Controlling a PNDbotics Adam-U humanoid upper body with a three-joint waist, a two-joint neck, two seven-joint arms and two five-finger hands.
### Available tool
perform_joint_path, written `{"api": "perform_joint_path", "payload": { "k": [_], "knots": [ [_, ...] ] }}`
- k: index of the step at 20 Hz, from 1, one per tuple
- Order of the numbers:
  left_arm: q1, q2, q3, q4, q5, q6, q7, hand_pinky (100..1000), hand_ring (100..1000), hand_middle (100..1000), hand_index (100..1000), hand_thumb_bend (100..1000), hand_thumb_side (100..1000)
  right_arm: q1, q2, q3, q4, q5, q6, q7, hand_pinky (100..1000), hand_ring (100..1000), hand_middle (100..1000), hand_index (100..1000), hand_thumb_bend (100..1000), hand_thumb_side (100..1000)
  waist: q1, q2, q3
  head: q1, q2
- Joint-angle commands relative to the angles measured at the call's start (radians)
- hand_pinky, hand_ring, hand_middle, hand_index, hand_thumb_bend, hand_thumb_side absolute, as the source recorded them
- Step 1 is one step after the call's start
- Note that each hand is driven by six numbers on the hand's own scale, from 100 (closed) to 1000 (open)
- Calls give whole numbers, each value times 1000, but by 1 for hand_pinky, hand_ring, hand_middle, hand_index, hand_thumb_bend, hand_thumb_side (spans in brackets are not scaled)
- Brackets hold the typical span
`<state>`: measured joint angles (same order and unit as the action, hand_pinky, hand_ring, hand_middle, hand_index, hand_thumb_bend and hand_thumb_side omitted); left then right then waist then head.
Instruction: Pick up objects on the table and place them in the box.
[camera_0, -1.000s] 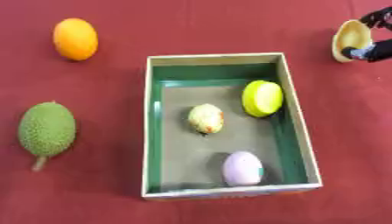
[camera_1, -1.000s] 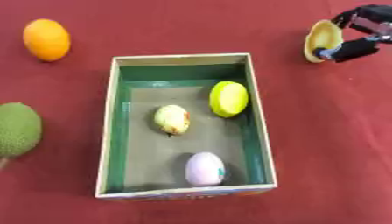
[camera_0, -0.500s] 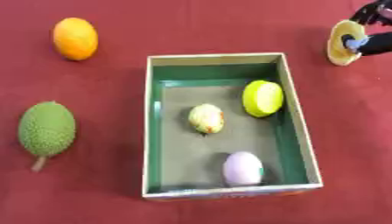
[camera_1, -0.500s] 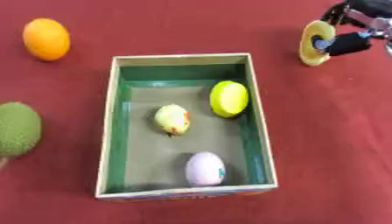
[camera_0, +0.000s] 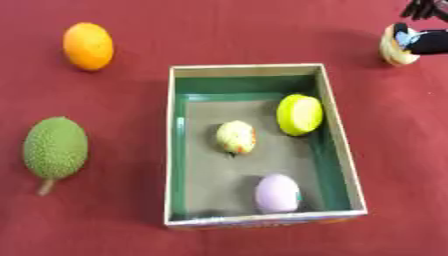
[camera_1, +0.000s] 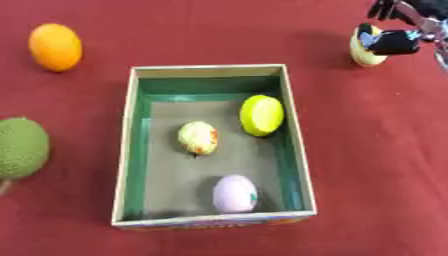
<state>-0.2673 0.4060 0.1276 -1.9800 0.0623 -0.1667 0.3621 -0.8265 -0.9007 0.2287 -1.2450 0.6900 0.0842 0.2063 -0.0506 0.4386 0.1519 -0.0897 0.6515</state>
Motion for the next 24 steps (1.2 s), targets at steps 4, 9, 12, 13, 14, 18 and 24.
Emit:
{"api": "perform_joint_path", "payload": {
  "k": [4,9,12,13,14,18,24],
  "knots": [
    [-6,20,12,-20,-4,-3,2,752,599,575,801,100,518,-2,-31,-7,29,-12,22,6,844,895,860,949,326,622,1,-31,-4,2,-6],
    [-4,21,13,-20,-3,-3,3,752,598,576,801,100,520,3,-39,-7,46,30,72,78,869,917,865,954,456,697,1,-27,-4,2,-5],
    [-3,21,13,-20,-2,-2,3,752,598,576,801,100,520,11,-47,-17,39,49,70,126,877,926,871,963,455,686,3,-24,-6,3,-4],
    [-3,21,13,-20,-2,-2,3,752,598,576,801,100,520,14,-50,-20,34,52,65,142,878,928,872,965,455,674,3,-23,-7,3,-4],
    [-4,21,13,-20,-1,-2,3,752,598,576,801,100,520,17,-53,-24,30,54,62,158,880,930,874,967,455,673,4,-23,-8,3,-4],
    [-5,20,12,-20,0,-2,1,752,598,576,800,100,521,22,-55,-29,16,60,38,220,888,939,882,982,455,636,7,-20,-9,3,-7],
    [-7,19,11,-20,3,-2,0,752,598,577,800,100,522,20,-45,-32,-23,49,-5,262,869,918,869,966,448,567,13,-16,-9,1,-11]
  ]
}}
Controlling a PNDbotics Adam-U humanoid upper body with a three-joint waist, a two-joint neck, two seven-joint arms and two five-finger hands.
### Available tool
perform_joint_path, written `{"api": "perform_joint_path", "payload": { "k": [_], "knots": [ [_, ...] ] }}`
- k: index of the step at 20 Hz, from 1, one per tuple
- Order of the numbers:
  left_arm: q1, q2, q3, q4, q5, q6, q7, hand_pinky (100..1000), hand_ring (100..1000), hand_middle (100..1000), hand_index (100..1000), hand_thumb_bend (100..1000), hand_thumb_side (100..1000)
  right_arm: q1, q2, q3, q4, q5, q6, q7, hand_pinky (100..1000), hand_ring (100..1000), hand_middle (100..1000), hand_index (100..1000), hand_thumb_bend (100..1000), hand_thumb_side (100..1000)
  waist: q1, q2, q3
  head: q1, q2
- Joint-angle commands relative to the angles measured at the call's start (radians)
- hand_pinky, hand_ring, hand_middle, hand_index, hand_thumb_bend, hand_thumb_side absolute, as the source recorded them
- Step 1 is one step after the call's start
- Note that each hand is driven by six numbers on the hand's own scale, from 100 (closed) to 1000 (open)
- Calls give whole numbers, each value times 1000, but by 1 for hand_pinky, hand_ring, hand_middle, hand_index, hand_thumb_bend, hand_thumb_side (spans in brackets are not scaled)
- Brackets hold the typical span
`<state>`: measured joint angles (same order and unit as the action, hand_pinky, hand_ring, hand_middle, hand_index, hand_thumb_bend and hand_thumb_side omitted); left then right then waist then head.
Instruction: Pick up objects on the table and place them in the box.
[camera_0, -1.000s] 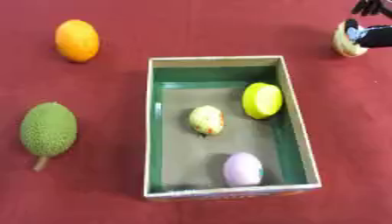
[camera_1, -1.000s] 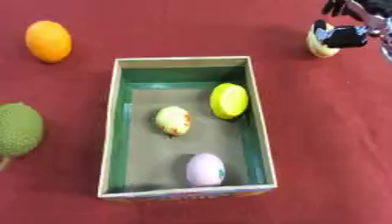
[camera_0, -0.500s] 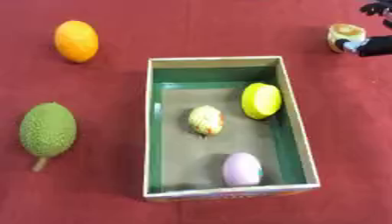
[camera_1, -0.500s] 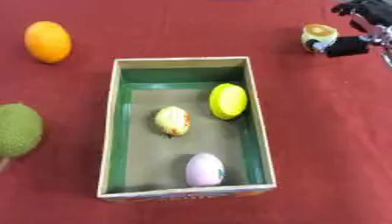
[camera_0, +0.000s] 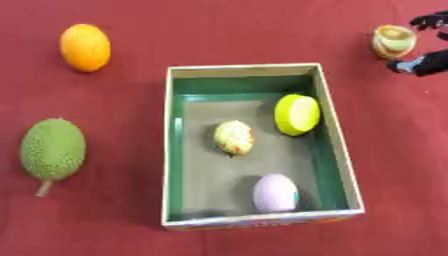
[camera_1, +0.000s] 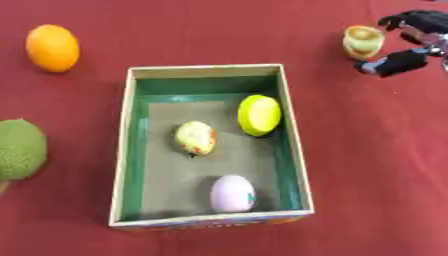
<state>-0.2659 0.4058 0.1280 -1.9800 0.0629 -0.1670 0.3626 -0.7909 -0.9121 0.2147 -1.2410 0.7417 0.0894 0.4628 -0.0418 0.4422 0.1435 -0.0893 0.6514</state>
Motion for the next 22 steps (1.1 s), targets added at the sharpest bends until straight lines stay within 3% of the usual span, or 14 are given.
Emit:
{"api": "perform_joint_path", "payload": {
  "k": [1,9,17,22],
  "knots": [
    [-9,19,10,-20,3,-1,-1,752,598,577,800,100,523,-19,-30,-18,-29,-7,-10,-4,865,915,868,961,442,563,5,-18,0,-1,-12],
    [-11,18,9,-20,8,-1,-3,750,597,577,800,100,529,-43,-5,-18,-20,11,23,-124,820,859,822,910,368,550,7,-8,5,-3,-14],
    [-14,18,7,-20,12,-1,-5,749,597,577,800,100,534,-64,19,0,43,99,10,-221,817,860,814,894,455,655,8,6,12,-7,-25],
    [-15,17,7,-20,15,-2,-8,750,598,578,801,100,539,-71,26,5,68,167,-11,-249,819,866,820,895,452,718,9,15,15,-8,-30]
  ]
}}
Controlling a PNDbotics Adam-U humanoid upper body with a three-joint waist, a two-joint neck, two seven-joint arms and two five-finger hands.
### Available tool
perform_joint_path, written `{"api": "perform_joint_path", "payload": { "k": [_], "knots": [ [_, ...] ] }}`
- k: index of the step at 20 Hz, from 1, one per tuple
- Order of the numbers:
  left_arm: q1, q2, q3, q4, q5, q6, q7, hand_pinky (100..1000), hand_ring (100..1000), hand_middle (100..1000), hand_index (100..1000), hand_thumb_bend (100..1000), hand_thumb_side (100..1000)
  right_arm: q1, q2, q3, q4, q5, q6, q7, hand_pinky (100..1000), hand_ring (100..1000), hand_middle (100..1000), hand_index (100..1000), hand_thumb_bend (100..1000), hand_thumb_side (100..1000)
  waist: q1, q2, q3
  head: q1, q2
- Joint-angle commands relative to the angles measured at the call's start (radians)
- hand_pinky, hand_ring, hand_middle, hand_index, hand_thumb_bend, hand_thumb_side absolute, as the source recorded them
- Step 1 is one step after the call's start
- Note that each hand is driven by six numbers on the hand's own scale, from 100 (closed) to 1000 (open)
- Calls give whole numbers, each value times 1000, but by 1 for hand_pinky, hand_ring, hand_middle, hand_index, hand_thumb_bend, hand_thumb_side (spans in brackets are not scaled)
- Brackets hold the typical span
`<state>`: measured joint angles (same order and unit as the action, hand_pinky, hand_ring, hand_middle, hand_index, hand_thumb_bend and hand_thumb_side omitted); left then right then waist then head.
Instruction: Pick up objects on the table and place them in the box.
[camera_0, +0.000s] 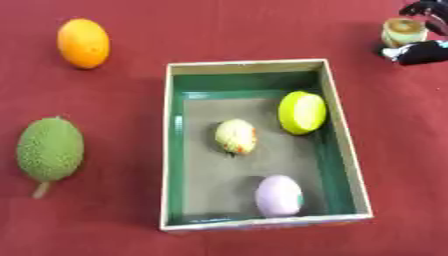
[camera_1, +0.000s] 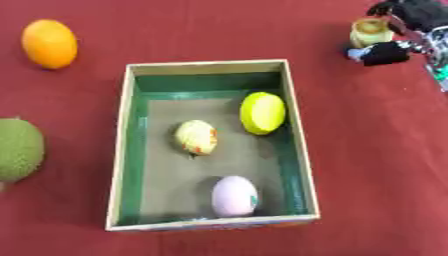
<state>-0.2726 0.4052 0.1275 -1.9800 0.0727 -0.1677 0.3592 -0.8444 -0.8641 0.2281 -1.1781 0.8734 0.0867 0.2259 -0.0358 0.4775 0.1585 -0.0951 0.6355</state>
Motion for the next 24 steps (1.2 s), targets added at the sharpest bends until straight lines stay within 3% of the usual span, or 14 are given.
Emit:
{"api": "perform_joint_path", "payload": {
  "k": [1,4,16,24],
  "knots": [
    [-8,18,7,-20,6,-1,-5,750,598,578,801,100,539,-18,-21,-11,8,44,-11,-12,819,867,820,895,452,717,3,-18,0,-2,-14],
    [-9,18,7,-20,8,-2,-6,751,599,579,801,100,542,-20,-21,-19,15,55,-11,-5,818,865,816,892,456,701,3,-15,-3,-1,-14],
    [-11,21,7,-20,9,-2,-10,753,602,581,802,100,545,-9,-48,-44,0,5,22,36,817,863,811,888,276,581,3,-13,-9,3,-15],
    [-12,21,6,-20,10,-2,-14,753,603,581,803,100,545,17,-70,-61,-9,8,25,47,810,853,782,860,254,566,4,-8,-9,3,-23]
  ]
}}
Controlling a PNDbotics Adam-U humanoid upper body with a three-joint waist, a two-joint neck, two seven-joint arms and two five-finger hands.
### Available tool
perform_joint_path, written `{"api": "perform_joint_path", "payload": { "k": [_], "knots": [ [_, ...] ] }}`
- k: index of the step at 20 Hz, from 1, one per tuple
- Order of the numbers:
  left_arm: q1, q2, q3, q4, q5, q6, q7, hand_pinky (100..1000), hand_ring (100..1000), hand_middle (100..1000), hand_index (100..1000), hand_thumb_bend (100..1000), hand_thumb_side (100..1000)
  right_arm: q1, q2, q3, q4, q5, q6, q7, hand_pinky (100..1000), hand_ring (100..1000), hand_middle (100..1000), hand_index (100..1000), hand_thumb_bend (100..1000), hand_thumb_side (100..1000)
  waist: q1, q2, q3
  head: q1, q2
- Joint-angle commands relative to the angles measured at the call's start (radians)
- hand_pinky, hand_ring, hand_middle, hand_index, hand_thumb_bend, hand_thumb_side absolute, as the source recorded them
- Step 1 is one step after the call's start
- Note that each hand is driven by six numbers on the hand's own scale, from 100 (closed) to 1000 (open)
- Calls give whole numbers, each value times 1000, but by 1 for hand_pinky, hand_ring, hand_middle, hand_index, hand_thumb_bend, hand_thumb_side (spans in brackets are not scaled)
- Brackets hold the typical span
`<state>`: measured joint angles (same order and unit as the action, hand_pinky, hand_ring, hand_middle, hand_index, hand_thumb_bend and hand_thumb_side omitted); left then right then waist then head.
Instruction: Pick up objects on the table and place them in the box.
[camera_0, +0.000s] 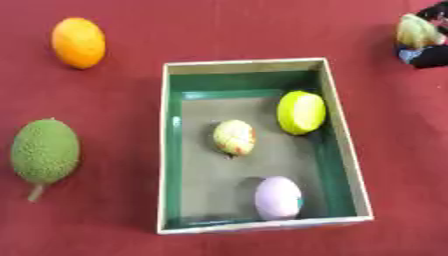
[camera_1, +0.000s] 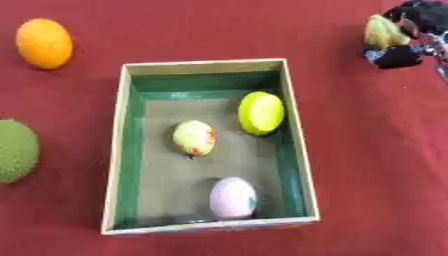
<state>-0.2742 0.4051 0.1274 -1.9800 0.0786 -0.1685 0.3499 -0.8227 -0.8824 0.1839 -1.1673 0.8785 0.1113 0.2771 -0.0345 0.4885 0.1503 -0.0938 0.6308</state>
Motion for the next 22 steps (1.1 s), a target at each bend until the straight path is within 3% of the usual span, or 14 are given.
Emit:
{"api": "perform_joint_path", "payload": {
  "k": [1,10,15,17,22],
  "knots": [
    [-11,21,6,-20,4,-1,-6,753,603,582,803,100,545,-3,-53,-18,-22,7,1,-11,806,846,778,856,265,573,3,-19,-1,1,-18],
    [-12,20,4,-20,10,-1,-11,754,604,582,804,100,551,-1,-58,-20,-65,90,-8,-129,724,764,714,782,356,606,5,-17,-2,-3,-19],
    [-14,20,4,-20,17,-4,-16,754,605,583,805,100,553,5,-59,-16,-101,154,-22,-200,664,708,694,630,454,684,5,-17,-1,-4,-18],
    [-14,20,4,-20,19,-4,-17,754,605,583,805,100,556,8,-57,-14,-98,174,-29,-232,647,694,690,580,454,716,5,-17,-1,-4,-19],
    [-14,19,5,-20,24,-6,-18,754,606,583,805,100,556,10,-53,-7,-68,201,-50,-314,634,683,669,566,439,722,5,-16,0,-4,-20]
  ]
}}
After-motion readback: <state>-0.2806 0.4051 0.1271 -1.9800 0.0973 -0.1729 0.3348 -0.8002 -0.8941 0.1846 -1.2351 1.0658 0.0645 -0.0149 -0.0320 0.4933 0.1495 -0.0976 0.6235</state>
